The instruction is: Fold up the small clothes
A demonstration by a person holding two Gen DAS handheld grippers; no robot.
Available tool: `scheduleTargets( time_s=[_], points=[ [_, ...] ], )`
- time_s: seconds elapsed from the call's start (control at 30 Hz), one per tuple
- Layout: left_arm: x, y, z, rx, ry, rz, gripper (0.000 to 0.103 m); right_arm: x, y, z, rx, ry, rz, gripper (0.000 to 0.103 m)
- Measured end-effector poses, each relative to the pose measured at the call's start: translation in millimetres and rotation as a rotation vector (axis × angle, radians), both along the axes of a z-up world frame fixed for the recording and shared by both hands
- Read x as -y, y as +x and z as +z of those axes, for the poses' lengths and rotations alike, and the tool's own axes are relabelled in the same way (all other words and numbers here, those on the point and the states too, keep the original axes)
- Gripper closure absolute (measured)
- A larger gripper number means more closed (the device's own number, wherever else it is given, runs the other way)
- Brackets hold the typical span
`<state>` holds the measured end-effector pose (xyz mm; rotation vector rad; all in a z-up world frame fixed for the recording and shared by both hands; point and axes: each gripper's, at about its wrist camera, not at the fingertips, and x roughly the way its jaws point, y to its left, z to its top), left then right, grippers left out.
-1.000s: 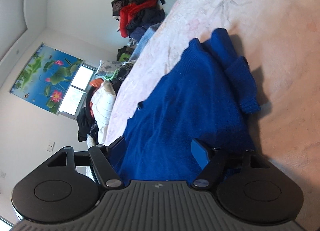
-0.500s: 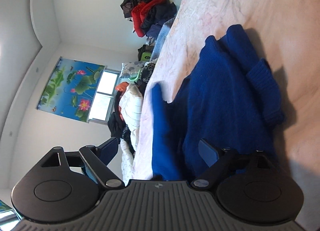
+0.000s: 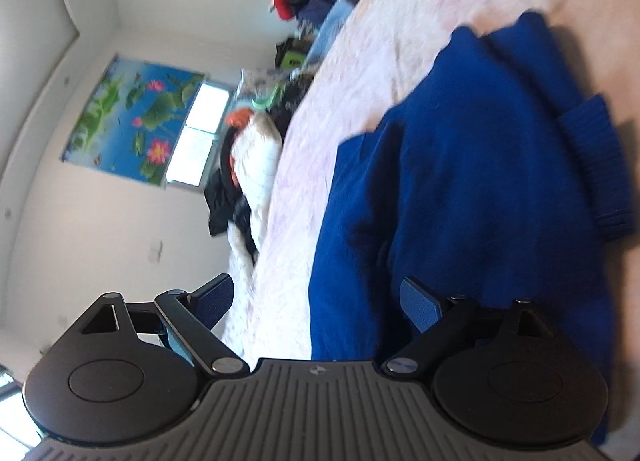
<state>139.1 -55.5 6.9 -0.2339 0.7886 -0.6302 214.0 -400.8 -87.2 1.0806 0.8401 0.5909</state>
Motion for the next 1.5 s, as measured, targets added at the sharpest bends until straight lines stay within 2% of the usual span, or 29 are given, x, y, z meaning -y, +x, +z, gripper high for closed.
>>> scheduleTargets(
  time_s=[0.13, 0.2, 0.3, 0.43, 0.6, 0.63, 0.67, 0.7, 0.73, 0.77, 0.8, 0.83, 0.87, 1.0, 1.1, 1.23, 1.33, 1.4, 1.5],
  points=[
    [-55.1, 9.8, -11.9, -0.057, -0.039, 0.235, 0.099, -36.3, 9.9, -12.8, -0.081, -0.069, 0.087, 0.015],
    [-72.0, 10.4, -18.8, -0.079, -0.076, 0.291, 0.099, -48.4, 9.3, -13.0, -0.083, -0.062, 0.112, 0.015],
    [-87.6, 8.1, -25.4, -0.093, -0.110, 0.316, 0.099, -60.6, 11.6, -9.9, -0.093, -0.047, 0.131, 0.015],
    [-86.7, 9.1, -28.0, -0.109, -0.105, 0.284, 0.098, -64.2, 25.2, -8.0, -0.130, -0.045, 0.101, 0.016],
    [-95.0, 14.3, -31.3, -0.124, -0.116, 0.283, 0.097, -51.6, 43.6, -18.5, -0.186, 0.098, 0.029, 0.013],
    [-94.5, 18.0, -33.3, -0.132, -0.120, 0.290, 0.094, -49.8, 46.5, -24.0, -0.209, 0.116, 0.018, 0.013],
    [-95.2, 19.4, -35.4, -0.142, -0.119, 0.294, 0.087, -50.1, 46.5, -26.2, -0.219, 0.114, -0.001, 0.013],
    [-95.3, 20.9, -37.0, -0.152, -0.110, 0.301, 0.082, -51.7, 43.8, -25.2, -0.213, 0.099, -0.025, 0.019],
    [-95.3, 21.9, -37.5, -0.155, -0.099, 0.312, 0.068, -54.3, 40.5, -21.6, -0.196, 0.057, -0.029, 0.033],
    [-95.6, 21.7, -37.1, -0.144, -0.095, 0.322, 0.051, -60.8, 36.2, -16.8, -0.163, -0.026, -0.020, 0.047],
    [-96.0, 20.1, -35.2, -0.122, -0.094, 0.330, 0.042, -64.5, 32.9, -12.7, -0.140, -0.086, -0.011, 0.086],
    [-96.1, 18.5, -32.6, -0.097, -0.092, 0.337, 0.031, -65.3, 29.9, -12.2, -0.128, -0.097, -0.013, 0.088],
    [-95.4, 18.0, -30.7, -0.077, -0.089, 0.341, 0.029, -63.3, 26.7, -10.9, -0.105, -0.098, -0.015, 0.088],
    [-88.3, 27.1, -27.7, -0.084, -0.083, 0.325, 0.029, -55.8, 26.1, 3.9, -0.046, -0.138, -0.006, 0.089],
    [-81.0, 29.4, -20.2, -0.055, -0.076, 0.309, 0.029, -47.1, 26.6, 25.9, 0.015, -0.160, 0.012, 0.090],
    [-72.6, 30.6, -13.4, -0.033, -0.074, 0.281, 0.029, -20.4, 17.4, 53.3, 0.075, -0.199, 0.016, 0.090],
    [-66.6, 31.7, -14.2, -0.034, -0.067, 0.261, 0.029, 5.4, -3.4, 68.0, 0.108, -0.265, -0.012, 0.090],
    [-62.3, 31.3, -14.9, -0.033, -0.062, 0.244, 0.029, 26.9, -21.9, 68.8, 0.114, -0.311, -0.048, 0.090],
    [-53.1, 32.7, -16.5, -0.037, -0.055, 0.214, 0.029, 54.7, -44.4, 47.5, 0.055, -0.357, -0.115, 0.090]
  ],
)
